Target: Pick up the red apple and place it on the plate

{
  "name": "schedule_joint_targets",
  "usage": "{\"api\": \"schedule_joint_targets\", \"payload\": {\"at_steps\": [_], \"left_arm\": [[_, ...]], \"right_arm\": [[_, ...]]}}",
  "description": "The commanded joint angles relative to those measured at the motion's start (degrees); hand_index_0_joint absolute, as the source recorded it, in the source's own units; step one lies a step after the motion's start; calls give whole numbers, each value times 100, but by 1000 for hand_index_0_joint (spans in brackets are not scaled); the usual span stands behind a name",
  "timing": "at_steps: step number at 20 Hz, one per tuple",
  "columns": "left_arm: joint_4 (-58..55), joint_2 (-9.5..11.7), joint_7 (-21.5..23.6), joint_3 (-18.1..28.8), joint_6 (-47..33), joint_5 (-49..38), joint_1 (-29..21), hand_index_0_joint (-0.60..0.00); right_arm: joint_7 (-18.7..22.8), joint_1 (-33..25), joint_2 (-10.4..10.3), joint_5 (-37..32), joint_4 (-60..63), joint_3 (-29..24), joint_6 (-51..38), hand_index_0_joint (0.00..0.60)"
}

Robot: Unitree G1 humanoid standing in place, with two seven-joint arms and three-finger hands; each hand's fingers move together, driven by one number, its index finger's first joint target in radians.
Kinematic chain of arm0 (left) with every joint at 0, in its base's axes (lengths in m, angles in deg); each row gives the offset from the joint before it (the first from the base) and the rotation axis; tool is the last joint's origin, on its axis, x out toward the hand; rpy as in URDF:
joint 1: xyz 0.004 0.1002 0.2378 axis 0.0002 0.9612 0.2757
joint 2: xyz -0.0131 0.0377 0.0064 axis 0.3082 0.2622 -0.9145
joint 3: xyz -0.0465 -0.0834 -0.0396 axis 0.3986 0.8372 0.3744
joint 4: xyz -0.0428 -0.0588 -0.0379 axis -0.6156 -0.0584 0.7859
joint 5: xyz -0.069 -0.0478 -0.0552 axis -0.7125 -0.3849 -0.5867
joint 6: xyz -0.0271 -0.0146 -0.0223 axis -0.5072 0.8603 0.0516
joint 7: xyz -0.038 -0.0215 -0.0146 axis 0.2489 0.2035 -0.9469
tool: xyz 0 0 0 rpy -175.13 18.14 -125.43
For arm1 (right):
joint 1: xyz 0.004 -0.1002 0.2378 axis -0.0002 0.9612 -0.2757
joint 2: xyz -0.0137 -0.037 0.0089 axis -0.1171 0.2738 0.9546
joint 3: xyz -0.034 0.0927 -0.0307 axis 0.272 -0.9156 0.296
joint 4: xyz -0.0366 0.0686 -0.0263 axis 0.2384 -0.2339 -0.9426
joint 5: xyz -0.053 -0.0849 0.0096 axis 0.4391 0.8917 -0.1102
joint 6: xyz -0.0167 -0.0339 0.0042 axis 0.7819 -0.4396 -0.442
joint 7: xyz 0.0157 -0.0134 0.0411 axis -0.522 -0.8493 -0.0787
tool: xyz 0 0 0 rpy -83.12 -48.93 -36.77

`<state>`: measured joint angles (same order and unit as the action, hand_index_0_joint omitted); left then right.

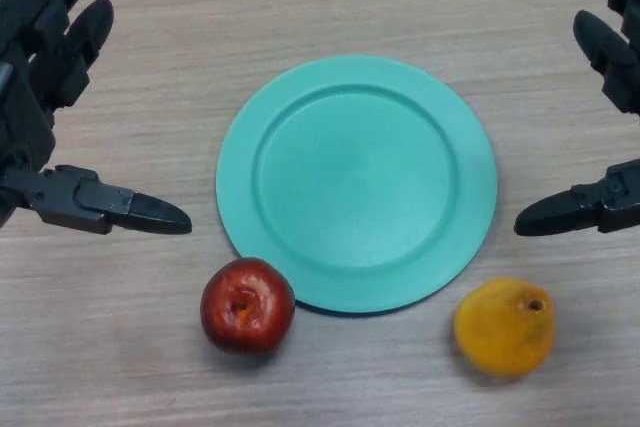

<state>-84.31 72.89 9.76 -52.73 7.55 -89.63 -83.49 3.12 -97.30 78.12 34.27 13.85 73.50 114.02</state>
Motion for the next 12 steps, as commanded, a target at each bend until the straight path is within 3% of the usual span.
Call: {"api": "schedule_joint_targets", "payload": {"at_steps": [1,7,9,10,12], "left_arm": [[-145,248,179,540,-898,-131,-165,0],[-358,67,-39,494,-677,-291,212,0],[-738,-220,-47,379,-853,9,627,0],[-980,-521,39,276,-924,63,959,0],[-1155,-863,153,119,-1233,163,1374,0]], "right_arm": [[65,-244,223,42,-263,-302,-771,0],[68,-346,250,264,-100,-220,-862,0],[38,-399,226,206,-50,-255,-826,0],[39,-430,254,184,9,-274,-862,0],[79,-450,267,207,42,-242,-893,0]]}}
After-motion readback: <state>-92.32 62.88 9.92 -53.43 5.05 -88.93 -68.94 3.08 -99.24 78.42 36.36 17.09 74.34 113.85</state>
